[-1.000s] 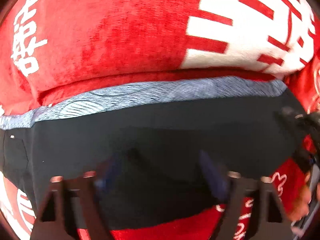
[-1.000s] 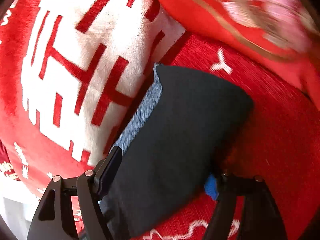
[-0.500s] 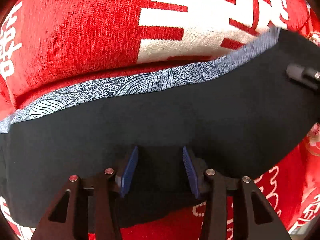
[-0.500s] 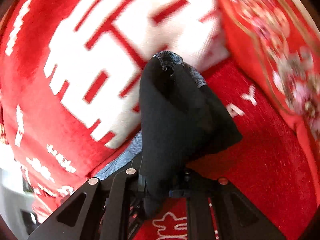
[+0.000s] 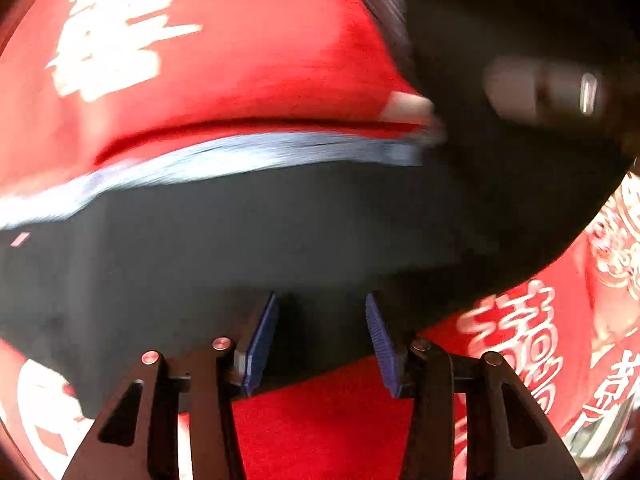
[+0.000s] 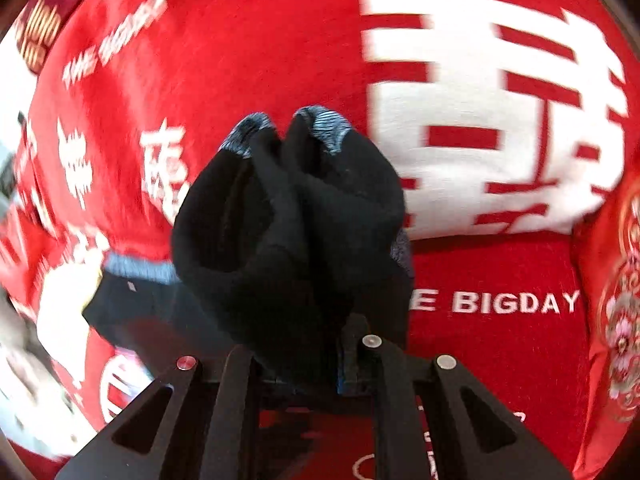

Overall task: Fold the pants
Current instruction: 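Fold the trouser bundle over again with the right gripper toward the left gripper, then open both grippers and withdraw them from the folded trousers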

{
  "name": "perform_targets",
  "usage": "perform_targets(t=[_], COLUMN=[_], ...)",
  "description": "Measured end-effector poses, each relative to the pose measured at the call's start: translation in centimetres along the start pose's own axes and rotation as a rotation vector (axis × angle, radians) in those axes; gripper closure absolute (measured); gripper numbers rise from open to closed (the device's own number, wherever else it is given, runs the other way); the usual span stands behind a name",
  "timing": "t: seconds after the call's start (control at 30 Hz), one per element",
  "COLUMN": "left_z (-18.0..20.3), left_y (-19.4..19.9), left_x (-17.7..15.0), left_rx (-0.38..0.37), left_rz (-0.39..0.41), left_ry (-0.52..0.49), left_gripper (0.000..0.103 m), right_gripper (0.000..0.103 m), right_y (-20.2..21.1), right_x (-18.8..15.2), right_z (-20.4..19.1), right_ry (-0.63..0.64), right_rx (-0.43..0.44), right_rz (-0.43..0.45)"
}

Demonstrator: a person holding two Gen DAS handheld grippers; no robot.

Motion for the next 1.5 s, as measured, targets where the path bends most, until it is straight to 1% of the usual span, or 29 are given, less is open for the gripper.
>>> perform_targets(t=[0.07, 0.2, 0.27, 0.33, 0.37, 0.4, 0.47, 0.5, 0.57, 0.6, 0.67, 0.73, 0.83, 0.93, 0.97, 1.0, 1.03, 1.07, 1.1, 1.13, 1.17, 1.2, 1.23, 1.27, 1.3, 1.33, 1.37, 1.43, 1.5], left_z=[-4.9, -12.4, -15.6, -17.2, -17.3, -17.4, -17.6, -18.0, -16.2, -14.7, -14.0, -11.6, -9.4, -8.4, -8.8, -8.4, -8.0, -8.5, -8.2, -7.8, -7.6, -7.6, -7.4, -7.3, -7.3, -7.4, -7.8, -8.8, -9.3], left_y=[1.5, 3.0, 3.2, 3.3, 3.7, 3.9, 4.5, 4.0, 4.8, 5.1, 4.8, 4.5, 2.8, 1.1, -0.5, -0.8, -1.0, -2.5, -2.6, -2.7, -2.5, -1.8, -0.8, 0.1, 0.7, 1.0, 0.7, -0.8, -1.9], left_x=[-0.7, -2.2, -2.3, -2.2, -2.3, -2.0, -1.9, -1.6, -1.3, -0.9, 2.0, 2.8, 3.9, 4.1, 4.3, 4.3, 4.4, 4.5, 4.4, 4.3, 4.2, 4.2, 4.4, 4.5, 4.5, 4.0, 3.5, 1.8, 0.6], left_rx=[0.073, 0.154, 0.189, 0.198, 0.198, 0.194, 0.171, 0.147, 0.075, 0.022, -0.061, -0.140, -0.193, -0.199, -0.208, -0.222, -0.224, -0.221, -0.216, -0.219, -0.235, -0.255, -0.281, -0.281, -0.265, -0.236, -0.213, -0.196, -0.196], left_rz=[-0.003, -0.029, -0.042, -0.047, -0.044, -0.037, -0.026, -0.024, -0.025, -0.024, -0.031, -0.046, -0.077, -0.103, -0.111, -0.125, -0.136, -0.149, -0.159, -0.175, -0.187, -0.187, -0.164, -0.141, -0.125, -0.123, -0.136, -0.189, -0.198], left_ry=[0.073, 0.165, 0.204, 0.219, 0.219, 0.215, 0.194, 0.184, 0.165, 0.150, 0.124, 0.094, 0.064, 0.054, 0.057, 0.055, 0.049, 0.040, 0.030, 0.016, 0.014, 0.016, 0.006, -0.017, -0.043, -0.074, -0.084, -0.062, -0.050], left_gripper=[0.019, 0.019, 0.019, 0.019, 0.019, 0.019, 0.019, 0.019, 0.019, 0.019, 0.019, 0.019, 0.019, 0.020, 0.031, 0.045, 0.050, 0.058, 0.069, 0.077, 0.086, 0.087, 0.088, 0.088, 0.098, 0.098, 0.098, 0.098, 0.098], right_gripper=[0.085, 0.078, 0.074, 0.068, 0.058, 0.049, 0.040, 0.039, 0.039, 0.039, 0.038, 0.038, 0.038, 0.038, 0.039, 0.039, 0.039, 0.043, 0.047, 0.050, 0.057, 0.062, 0.063, 0.064, 0.064, 0.064, 0.064, 0.064, 0.064], right_y=[-1.5, -6.6, -9.0, -10.5, -10.7, -10.4, -8.8, -8.0, -6.1, -5.2, -4.0, -3.1, -2.5, -2.7, -2.6, -2.5, -2.4, -2.3, -2.2, -2.0, -2.0, -1.9, -1.8, -1.5, -1.2, -0.8, -0.5, -0.5, -0.8], right_x=[-1.2, -4.1, -6.3, -8.1, -8.6, -9.0, -9.7, -10.0, -10.4, -10.4, -10.7, -10.8, -11.3, -11.9, -12.1, -12.4, -12.5, -12.6, -12.8, -13.0, -13.1, -13.1, -13.2, -13.1, -13.0, -12.9, -12.9, -13.0, -13.2], right_z=[-2.3, -7.2, -8.9, -10.1, -10.7, -11.3, -12.4, -12.6, -11.9, -11.2, -9.5, -7.3, -4.6, -3.2, -2.8, -2.4, -2.0, -1.9, -1.7, -1.5, -1.4, -1.2, -1.0, -0.7, -0.4, -0.2, 0.0, 0.3, 0.4], right_ry=[0.053, 0.140, 0.205, 0.306, 0.347, 0.374, 0.386, 0.391, 0.370, 0.334, 0.235, 0.134, 0.020, -0.063, -0.084, -0.104, -0.122, -0.131, -0.138, -0.149, -0.159, -0.171, -0.184, -0.196, -0.204, -0.207, -0.209, -0.215, -0.219], right_rx=[-0.040, -0.124, -0.208, -0.312, -0.332, -0.322, -0.227, -0.208, -0.183, -0.161, -0.125, -0.109, -0.085, -0.051, -0.043, -0.035, -0.027, -0.021, -0.014, -0.003, 0.006, 0.015, 0.024, 0.028, 0.030, 0.029, 0.028, 0.030, 0.033], right_rz=[-0.020, -0.095, -0.144, -0.168, -0.164, -0.155, -0.139, -0.134, -0.129, -0.130, -0.144, -0.166, -0.185, -0.205, -0.209, -0.210, -0.208, -0.206, -0.206, -0.208, -0.213, -0.219, -0.225, -0.224, -0.219, -0.212, -0.209, -0.213, -0.224])
Point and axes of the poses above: each gripper's, at about its wrist camera, not at the fingertips, and y roughly against the way its jaws point, z to its right, x to its top, the point moved 6 cm from there along -y, roughly the way its jaws point, and after that the axes turned 2 degrees about x, right-handed, at the moved point
